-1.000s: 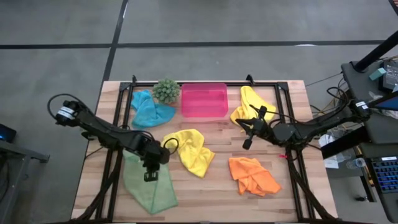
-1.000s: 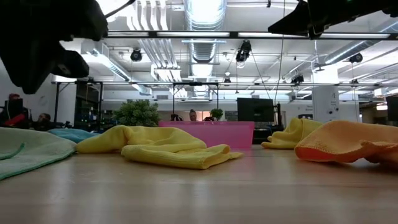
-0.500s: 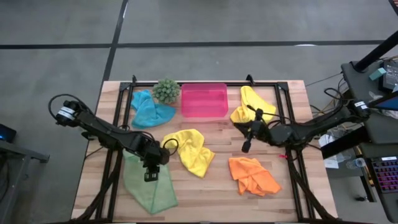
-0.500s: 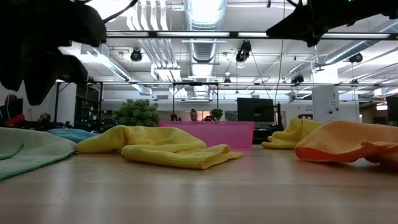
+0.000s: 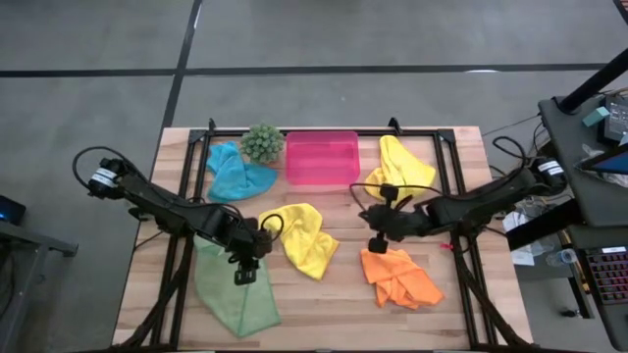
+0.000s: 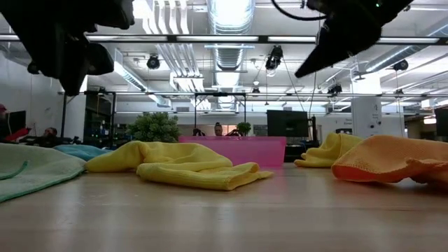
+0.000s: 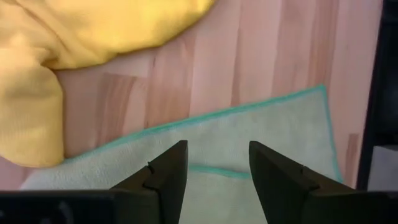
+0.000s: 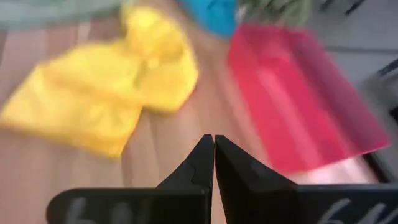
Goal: Fold microfiber towels
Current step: Fold the orange microfiber towel
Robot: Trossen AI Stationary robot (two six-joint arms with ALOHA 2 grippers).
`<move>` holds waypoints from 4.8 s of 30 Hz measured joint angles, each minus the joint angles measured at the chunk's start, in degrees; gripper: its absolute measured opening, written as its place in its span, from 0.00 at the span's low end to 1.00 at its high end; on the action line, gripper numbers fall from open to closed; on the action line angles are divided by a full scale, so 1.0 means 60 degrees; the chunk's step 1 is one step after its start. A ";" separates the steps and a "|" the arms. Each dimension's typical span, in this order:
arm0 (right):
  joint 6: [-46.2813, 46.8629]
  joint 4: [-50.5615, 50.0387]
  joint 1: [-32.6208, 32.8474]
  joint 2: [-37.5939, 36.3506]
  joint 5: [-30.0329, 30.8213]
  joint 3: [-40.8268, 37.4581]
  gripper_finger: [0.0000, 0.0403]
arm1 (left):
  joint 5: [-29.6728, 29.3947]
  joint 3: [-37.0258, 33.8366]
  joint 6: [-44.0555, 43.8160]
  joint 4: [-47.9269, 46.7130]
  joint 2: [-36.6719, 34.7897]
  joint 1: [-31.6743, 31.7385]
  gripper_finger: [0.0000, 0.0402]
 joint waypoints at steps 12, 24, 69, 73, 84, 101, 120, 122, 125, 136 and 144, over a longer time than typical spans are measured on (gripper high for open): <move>-0.0491 -0.2001 -0.0058 0.0481 -0.5747 0.0210 0.02 | -0.0969 0.0035 0.0002 0.0310 0.0000 0.0004 0.39; 0.1591 -0.2146 0.2293 0.1322 -0.4847 0.1390 0.15 | -0.2192 -0.0068 0.0001 0.1361 0.0000 0.0004 0.39; 0.2301 -0.3304 0.3435 0.3105 -0.0220 0.2363 0.02 | -0.2345 -0.0271 -0.0443 0.3288 0.0000 -0.0066 0.39; 0.1762 -0.3227 0.3523 0.2053 0.0489 0.2354 0.02 | -0.2427 -0.0271 -0.0391 0.4155 0.0000 -0.0066 0.39; -0.0635 -0.1873 0.3503 0.0122 0.2202 0.2068 0.02 | -0.4351 -0.0271 0.2485 0.8338 0.0395 -0.0040 0.39; -0.0262 -0.1904 0.3328 -0.0055 0.2927 0.1933 0.02 | -0.4597 0.0413 0.1322 1.4301 0.5838 0.0565 0.39; 0.0167 -0.1892 0.3328 -0.0048 0.3595 0.1907 0.02 | -0.4266 0.2600 0.1005 1.4705 0.8032 0.0606 0.61; 0.0376 -0.1892 0.3328 -0.0048 0.3945 0.1904 0.02 | -0.4223 0.2838 0.1002 1.4675 0.8270 0.0627 0.61; 0.0585 -0.1877 0.3328 -0.0048 0.4248 0.1904 0.02 | -0.4196 0.3042 0.0990 1.4698 0.8409 0.0694 0.61; 0.0633 -0.1579 0.3328 -0.0048 0.4334 0.1904 0.02 | -0.4076 0.3525 0.0716 1.4093 0.8687 0.0941 0.59; 0.0191 -0.1161 0.3328 -0.0109 0.4334 0.1904 0.02 | -0.3252 0.3492 0.0573 1.2524 0.8553 0.0943 0.21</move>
